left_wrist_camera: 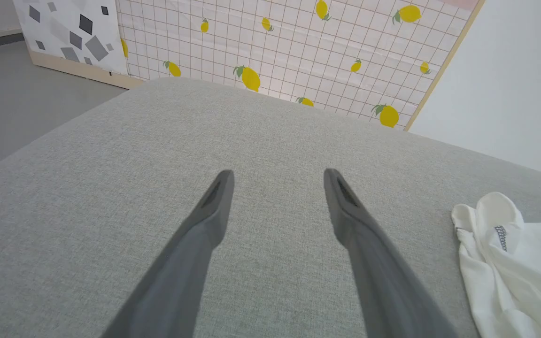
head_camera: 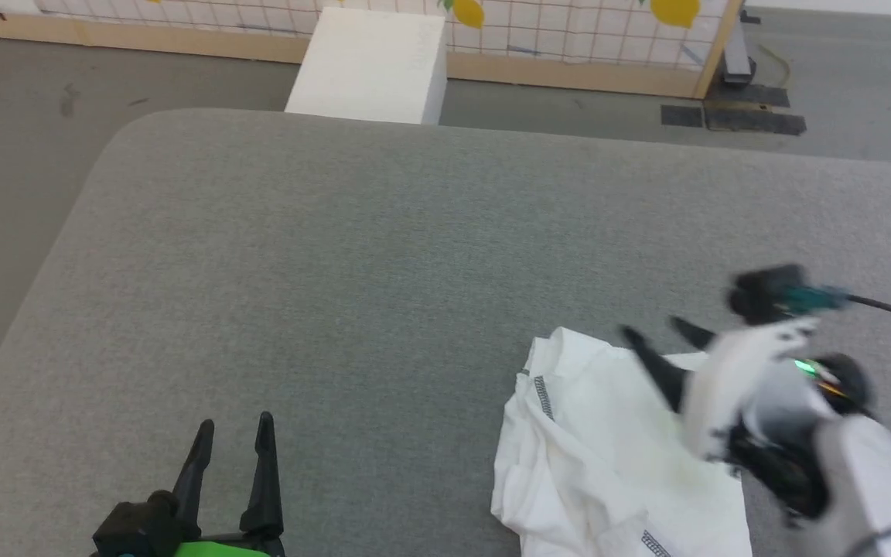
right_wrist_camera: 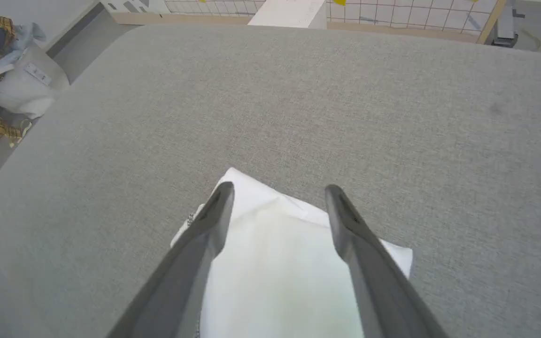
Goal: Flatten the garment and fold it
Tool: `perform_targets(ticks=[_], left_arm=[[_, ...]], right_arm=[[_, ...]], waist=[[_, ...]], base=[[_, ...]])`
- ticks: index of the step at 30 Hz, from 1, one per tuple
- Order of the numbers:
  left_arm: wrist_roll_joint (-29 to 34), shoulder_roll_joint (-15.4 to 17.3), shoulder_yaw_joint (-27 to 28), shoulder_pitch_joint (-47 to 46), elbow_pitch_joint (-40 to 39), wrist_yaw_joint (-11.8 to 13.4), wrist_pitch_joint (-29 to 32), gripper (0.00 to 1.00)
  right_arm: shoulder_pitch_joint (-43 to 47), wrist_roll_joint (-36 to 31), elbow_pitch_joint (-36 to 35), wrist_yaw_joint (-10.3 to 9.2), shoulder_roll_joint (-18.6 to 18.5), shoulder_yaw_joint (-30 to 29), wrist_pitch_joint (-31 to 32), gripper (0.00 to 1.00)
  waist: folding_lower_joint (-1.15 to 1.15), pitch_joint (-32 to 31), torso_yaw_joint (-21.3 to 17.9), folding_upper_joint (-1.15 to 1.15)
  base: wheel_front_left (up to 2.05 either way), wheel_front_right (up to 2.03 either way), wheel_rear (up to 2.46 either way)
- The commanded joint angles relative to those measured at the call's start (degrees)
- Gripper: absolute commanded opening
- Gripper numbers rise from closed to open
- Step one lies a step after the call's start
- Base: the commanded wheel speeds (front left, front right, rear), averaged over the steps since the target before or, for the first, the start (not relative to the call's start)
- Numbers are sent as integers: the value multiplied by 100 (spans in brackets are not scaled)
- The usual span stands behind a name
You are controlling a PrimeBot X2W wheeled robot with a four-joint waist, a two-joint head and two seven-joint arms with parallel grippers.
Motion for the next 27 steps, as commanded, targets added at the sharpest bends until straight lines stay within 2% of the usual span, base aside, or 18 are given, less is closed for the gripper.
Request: perform_targets(ticks=[1,5,8,13,18,27], left_arm=[[20,37,13,-88,-34,9,-22,100],[16,60,26,-99,-82,25,-22,100],[11,60,10,-127,-92,23,-22,100],[0,61,-18,-175,-73,13,-23,100],[-1,97,-32,-212,-53,10,-6,100],[-12,197,-46,-184,-127,28,106,100]], right_arm=[[275,-90,-201,-8,-61,-187,75,100],[984,-196,-871,-8,-56,-751,448,100],[1522,-161,-1287,-8,97,-1113,706,100],[2081,-101,-1537,-8,322,-1486,817,100],[2097,-49,-1250,-8,412,-1492,636,100],[1662,213,-114,-8,449,-1228,256,100]], waist=[[0,71,-83,0],[0,167,-180,0],[0,236,-208,0],[0,329,-231,0],[0,345,-236,0],[0,280,-169,0]], base=[[0,0,0],[0,0,0],[0,0,0],[0,0,0],[0,0,0],[0,0,0]])
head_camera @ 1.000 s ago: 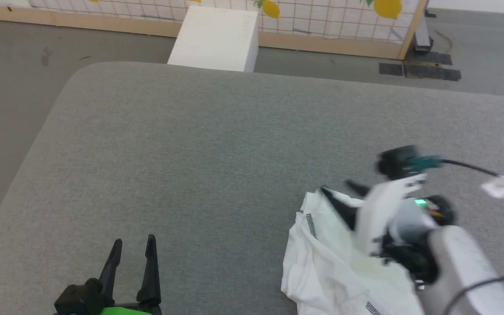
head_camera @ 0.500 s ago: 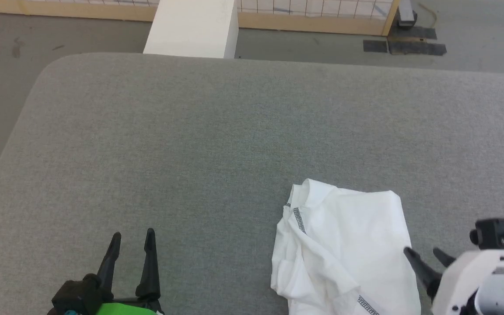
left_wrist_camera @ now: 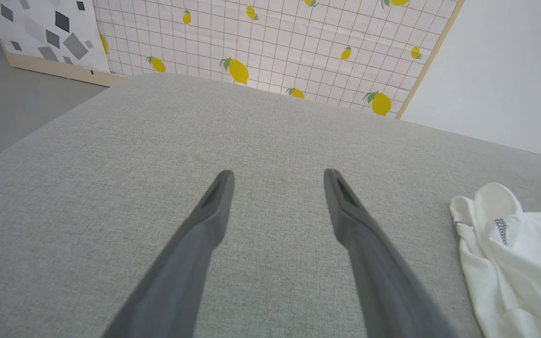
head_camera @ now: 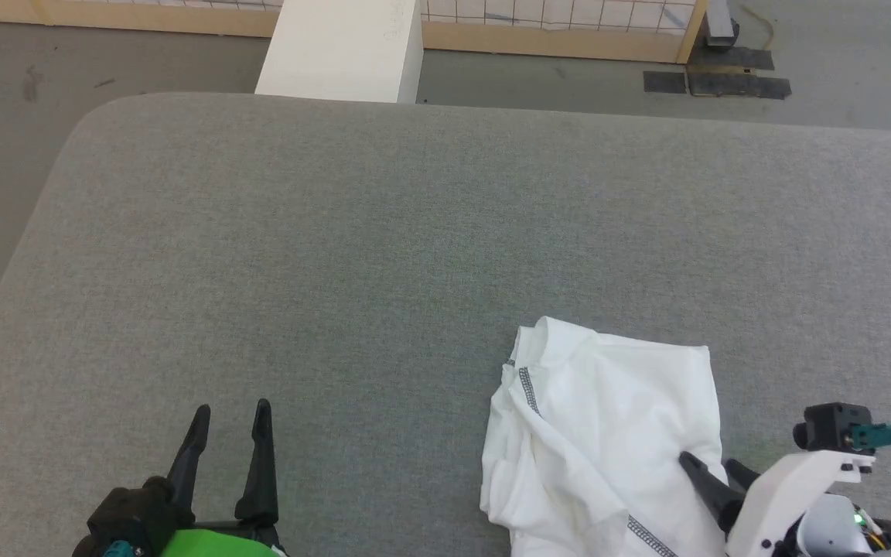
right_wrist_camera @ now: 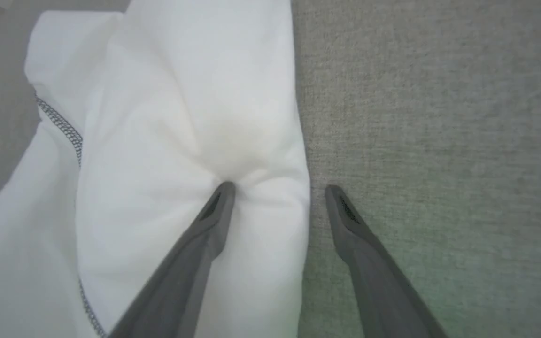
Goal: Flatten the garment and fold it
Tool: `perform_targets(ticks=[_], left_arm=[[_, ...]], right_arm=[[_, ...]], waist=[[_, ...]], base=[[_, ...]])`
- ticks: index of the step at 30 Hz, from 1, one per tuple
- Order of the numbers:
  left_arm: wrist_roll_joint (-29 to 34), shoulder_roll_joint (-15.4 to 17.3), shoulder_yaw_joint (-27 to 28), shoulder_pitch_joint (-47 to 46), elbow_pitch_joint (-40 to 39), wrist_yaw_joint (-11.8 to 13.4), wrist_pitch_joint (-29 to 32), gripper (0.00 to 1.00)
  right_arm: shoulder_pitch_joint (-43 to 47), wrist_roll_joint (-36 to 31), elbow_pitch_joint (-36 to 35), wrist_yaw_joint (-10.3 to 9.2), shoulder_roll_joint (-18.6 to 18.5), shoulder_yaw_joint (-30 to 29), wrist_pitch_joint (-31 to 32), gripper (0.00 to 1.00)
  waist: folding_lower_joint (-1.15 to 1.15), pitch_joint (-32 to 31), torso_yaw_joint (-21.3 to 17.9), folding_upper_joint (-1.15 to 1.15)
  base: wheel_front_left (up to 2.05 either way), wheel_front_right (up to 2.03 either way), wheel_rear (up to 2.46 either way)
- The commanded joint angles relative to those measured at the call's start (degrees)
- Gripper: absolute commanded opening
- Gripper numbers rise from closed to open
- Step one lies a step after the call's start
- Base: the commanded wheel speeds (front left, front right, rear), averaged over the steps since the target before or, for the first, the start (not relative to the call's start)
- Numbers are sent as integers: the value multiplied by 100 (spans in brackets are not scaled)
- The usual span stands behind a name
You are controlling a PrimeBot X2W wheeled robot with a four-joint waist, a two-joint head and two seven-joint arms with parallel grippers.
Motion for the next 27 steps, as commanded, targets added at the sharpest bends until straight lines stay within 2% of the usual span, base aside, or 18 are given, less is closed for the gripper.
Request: perform_targets(ticks=[1,2,3,4,5,6,12,19,27], left_arm=[[-8,44,-6,-54,-32,29,15,100],[-10,54,-10,-48,-44,31,28,100],[-10,61,-15,-45,-51,33,39,100],[-10,70,-21,-41,-59,34,53,100],[-11,76,-26,-40,-66,35,63,100],[-13,82,-31,-39,-72,35,72,100],[-32,108,-49,12,-94,52,95,100],[-57,121,-94,70,-101,50,104,100],[-38,144,-130,-7,-196,74,115,100]], right_arm=[[-125,147,198,-8,22,95,-57,100],[-178,247,348,-8,23,135,-92,100],[-214,286,455,-8,23,173,-109,88],[-254,322,567,-8,23,209,-139,47],[-284,353,644,-8,23,208,-187,26],[-311,367,711,-8,23,208,-235,0],[-385,214,897,-8,24,185,-393,0],[-373,-64,591,-8,-13,218,-314,0],[-655,-259,95,-8,-535,422,60,0]], waist=[[0,-8,13,0],[0,-12,21,0],[0,-19,30,0],[0,-28,40,0],[0,-36,48,0],[0,-45,55,0],[0,-142,63,0],[0,-243,-27,0],[0,-191,-330,0]], base=[[0,0,0],[0,0,0],[0,0,0],[0,0,0],[0,0,0],[0,0,0],[0,0,0],[0,0,0],[0,0,0]])
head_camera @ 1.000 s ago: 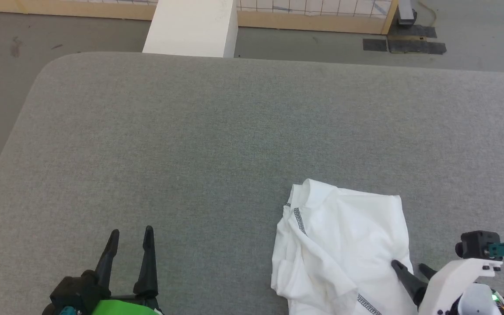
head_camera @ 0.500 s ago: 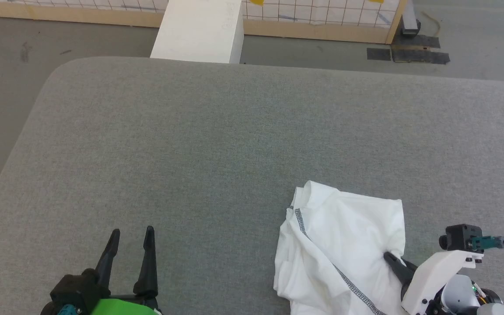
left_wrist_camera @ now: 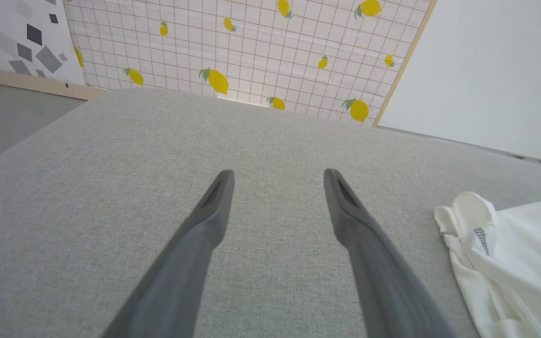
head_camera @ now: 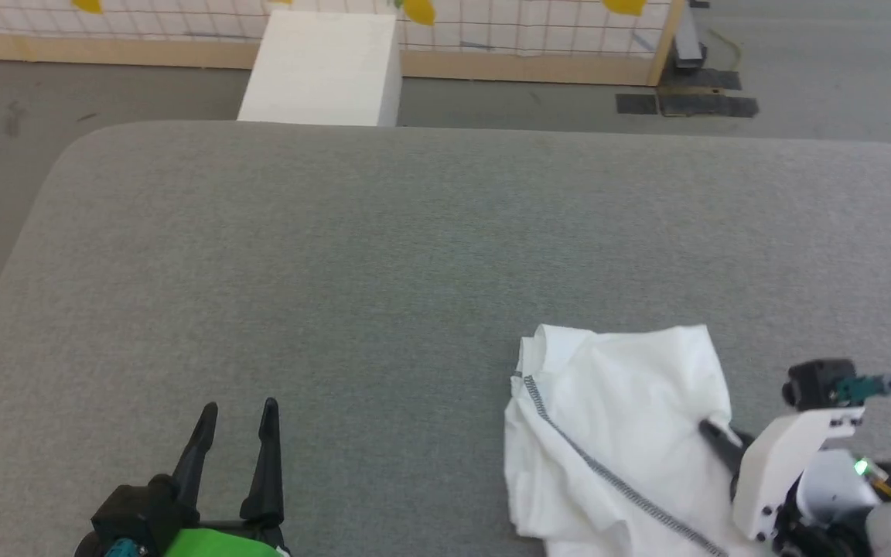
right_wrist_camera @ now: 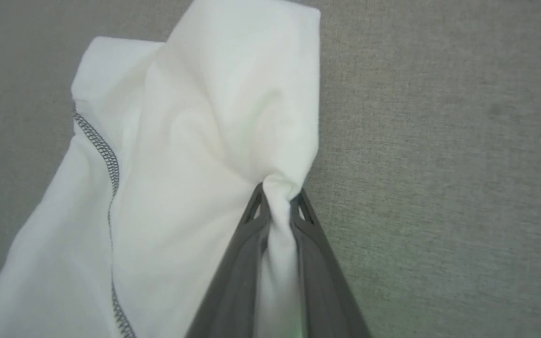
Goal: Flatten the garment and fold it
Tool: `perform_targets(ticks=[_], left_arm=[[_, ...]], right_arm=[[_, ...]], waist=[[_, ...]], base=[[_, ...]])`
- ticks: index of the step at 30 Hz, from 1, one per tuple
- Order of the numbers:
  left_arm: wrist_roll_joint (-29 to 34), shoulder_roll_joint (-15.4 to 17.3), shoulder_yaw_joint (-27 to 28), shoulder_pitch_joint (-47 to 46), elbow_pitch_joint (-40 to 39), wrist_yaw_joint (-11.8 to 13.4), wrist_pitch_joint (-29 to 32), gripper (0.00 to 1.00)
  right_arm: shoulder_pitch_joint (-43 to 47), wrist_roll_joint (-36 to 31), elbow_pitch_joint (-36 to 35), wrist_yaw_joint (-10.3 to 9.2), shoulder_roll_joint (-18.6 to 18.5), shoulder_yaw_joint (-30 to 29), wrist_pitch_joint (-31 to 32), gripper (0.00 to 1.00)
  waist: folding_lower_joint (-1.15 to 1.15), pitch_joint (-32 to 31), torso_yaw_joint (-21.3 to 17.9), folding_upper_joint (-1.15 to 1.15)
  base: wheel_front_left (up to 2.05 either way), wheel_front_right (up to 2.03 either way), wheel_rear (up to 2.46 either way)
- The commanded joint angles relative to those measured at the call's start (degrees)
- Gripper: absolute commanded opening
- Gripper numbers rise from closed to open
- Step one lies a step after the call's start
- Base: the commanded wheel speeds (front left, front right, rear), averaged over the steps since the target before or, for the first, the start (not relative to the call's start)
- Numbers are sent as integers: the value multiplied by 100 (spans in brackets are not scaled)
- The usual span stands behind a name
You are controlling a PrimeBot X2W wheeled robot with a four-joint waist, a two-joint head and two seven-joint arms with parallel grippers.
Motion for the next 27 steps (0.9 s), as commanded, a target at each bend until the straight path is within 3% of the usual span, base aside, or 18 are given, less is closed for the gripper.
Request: perform_targets(ticks=[1,13,27], left_arm=[[15,57,15,-50,-41,27,7,100],[121,239,63,-304,-358,99,121,100],[312,529,148,-807,-821,177,350,100]], right_arm=[[-171,-41,-91,-9,-131,13,58,0],[-1058,-186,-466,-9,-1323,184,453,0],[-2004,-380,-338,-9,-2600,57,677,0]], waist=[[0,66,-140,0],[0,657,-757,0],[0,1642,-1297,0]], base=[[0,0,0],[0,0,0],[0,0,0]])
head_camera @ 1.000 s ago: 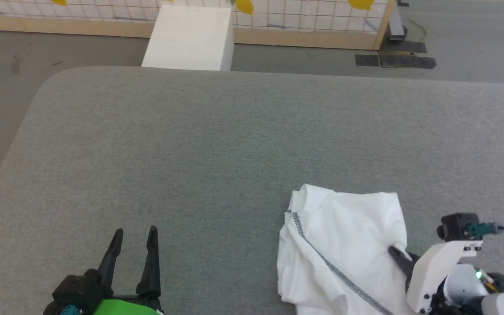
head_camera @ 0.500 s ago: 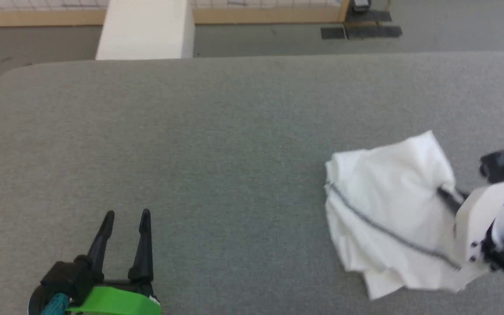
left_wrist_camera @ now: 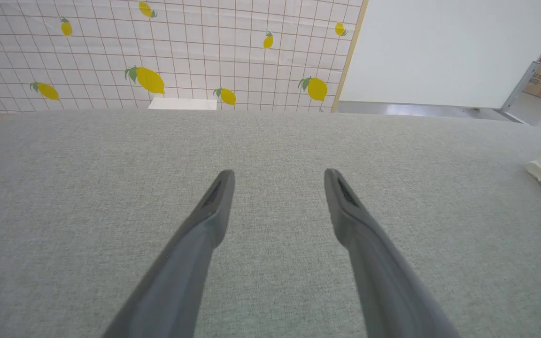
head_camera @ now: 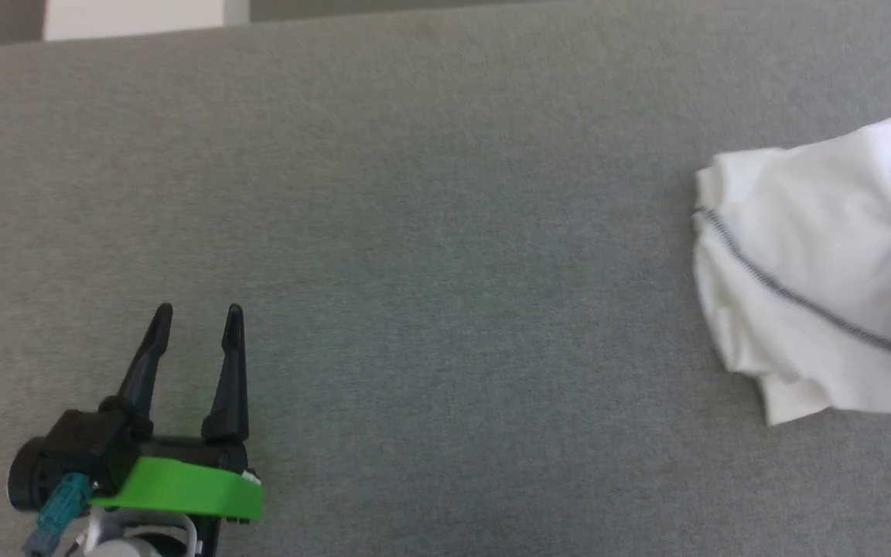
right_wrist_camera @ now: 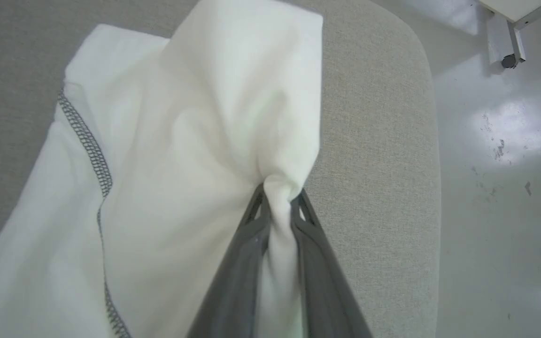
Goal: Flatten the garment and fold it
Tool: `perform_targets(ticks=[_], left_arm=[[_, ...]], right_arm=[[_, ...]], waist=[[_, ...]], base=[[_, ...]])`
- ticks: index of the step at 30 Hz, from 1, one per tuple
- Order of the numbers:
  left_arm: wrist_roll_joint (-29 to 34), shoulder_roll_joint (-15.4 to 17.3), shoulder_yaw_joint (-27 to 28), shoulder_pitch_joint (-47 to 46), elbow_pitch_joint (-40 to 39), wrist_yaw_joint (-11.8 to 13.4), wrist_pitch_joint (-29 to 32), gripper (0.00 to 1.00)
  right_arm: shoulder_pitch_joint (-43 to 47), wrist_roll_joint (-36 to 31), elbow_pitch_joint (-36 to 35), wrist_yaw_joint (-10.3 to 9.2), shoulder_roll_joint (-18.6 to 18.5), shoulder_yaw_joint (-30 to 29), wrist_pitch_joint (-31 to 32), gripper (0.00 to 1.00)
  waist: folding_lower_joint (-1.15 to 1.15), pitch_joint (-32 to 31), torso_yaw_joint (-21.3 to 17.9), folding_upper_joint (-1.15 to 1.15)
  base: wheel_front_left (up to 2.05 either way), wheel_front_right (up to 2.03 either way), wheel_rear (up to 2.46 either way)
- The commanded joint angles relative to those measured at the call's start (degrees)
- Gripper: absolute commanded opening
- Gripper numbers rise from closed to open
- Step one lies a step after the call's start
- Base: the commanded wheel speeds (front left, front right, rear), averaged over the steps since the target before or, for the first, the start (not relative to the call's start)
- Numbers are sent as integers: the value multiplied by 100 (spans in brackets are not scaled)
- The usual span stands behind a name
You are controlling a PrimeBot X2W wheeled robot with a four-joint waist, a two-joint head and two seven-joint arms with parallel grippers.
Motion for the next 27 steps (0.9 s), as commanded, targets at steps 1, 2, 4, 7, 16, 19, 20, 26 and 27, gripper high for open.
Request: perform_targets(ticks=[1,2,4,7,16,19,20,26,27], left_arm=[[44,70,18,-147,-60,34,23,100],[55,86,27,-176,-92,43,39,100],[89,131,44,-238,-169,59,72,100],[142,196,60,-318,-286,82,132,100],[273,394,105,-544,-653,130,337,100],[316,450,117,-600,-746,145,394,100],[333,478,113,-633,-793,148,430,100],[382,553,97,-719,-895,155,530,100],[388,563,99,-727,-911,159,540,100]], right_arm=[[-133,-105,53,-10,-150,-48,-17,0],[-158,-154,100,-10,-251,-64,-44,0],[-211,-277,209,-10,-505,-35,-136,0],[-330,-418,442,-10,-774,-15,-298,0],[-732,-959,1094,-10,-1563,97,-788,0],[-851,-1092,1262,-10,-1692,127,-948,0],[-939,-1145,1400,-10,-1733,149,-1069,0],[-1195,-1295,1820,-10,-1702,212,-1380,0],[-1230,-1312,1872,-10,-1677,214,-1417,0]], waist=[[-1,365,-247,0],[-1,413,-262,0],[-1,528,-287,0],[-1,695,-315,0],[-1,1244,-322,0],[-1,1393,-317,0],[-1,1479,-308,0],[-1,1687,-293,0],[-1,1709,-295,0]], base=[[0,0,0],[0,0,0],[0,0,0],[0,0,0],[0,0,0],[0,0,0],[0,0,0],[0,0,0],[0,0,0]])
